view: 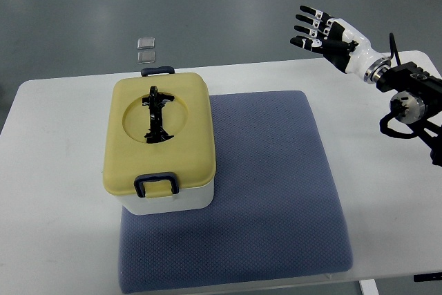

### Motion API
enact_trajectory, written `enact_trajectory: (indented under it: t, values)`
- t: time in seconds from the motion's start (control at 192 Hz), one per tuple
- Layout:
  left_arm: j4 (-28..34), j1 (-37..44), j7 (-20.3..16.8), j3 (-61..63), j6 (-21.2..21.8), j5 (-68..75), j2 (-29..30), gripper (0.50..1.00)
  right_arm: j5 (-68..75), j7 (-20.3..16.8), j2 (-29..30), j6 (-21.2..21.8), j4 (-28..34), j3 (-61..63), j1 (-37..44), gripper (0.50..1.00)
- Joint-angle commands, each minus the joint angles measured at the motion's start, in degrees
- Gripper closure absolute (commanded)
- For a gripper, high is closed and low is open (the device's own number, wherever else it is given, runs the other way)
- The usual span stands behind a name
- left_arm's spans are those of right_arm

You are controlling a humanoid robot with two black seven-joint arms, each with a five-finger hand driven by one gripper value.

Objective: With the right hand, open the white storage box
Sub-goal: 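Move the right hand over the box lid, fingers pointing down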

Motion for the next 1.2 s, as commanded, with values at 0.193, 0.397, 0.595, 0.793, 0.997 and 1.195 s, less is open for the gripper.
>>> enact_trajectory:
  t: [0.193,0.397,0.595,0.793,0.997,1.195]
  values:
    - [0.0,0.0,0.0,0.0,0.0,0.0,0.0,0.500,-18.3,0.4,-4.1,0.7,7.9,-3.7,9.0,0.574]
    - [0.0,0.0,0.0,0.0,0.0,0.0,0.0,0.500,-28.5,1.6,-4.4,1.4,8.2,-7.8,17.7,0.574]
    - [0.0,0.0,0.0,0.0,0.0,-0.1,0.0,0.500,-38.6,1.6,-2.9,9.0,9.7,-8.1,25.3,0.599]
    - [0.0,0.0,0.0,0.0,0.0,0.0,0.0,0.500,-47.6,1.5,1.6,10.4,12.3,-13.1,32.7,0.597]
    - [0.0,0.0,0.0,0.0,0.0,-0.1,0.0,0.500,-48.5,1.6,7.4,9.2,13.6,-18.2,36.7,0.597]
    - [0.0,0.0,0.0,0.0,0.0,-0.1,0.0,0.500,-48.8,1.5,9.3,13.3,15.4,-19.5,39.2,0.591]
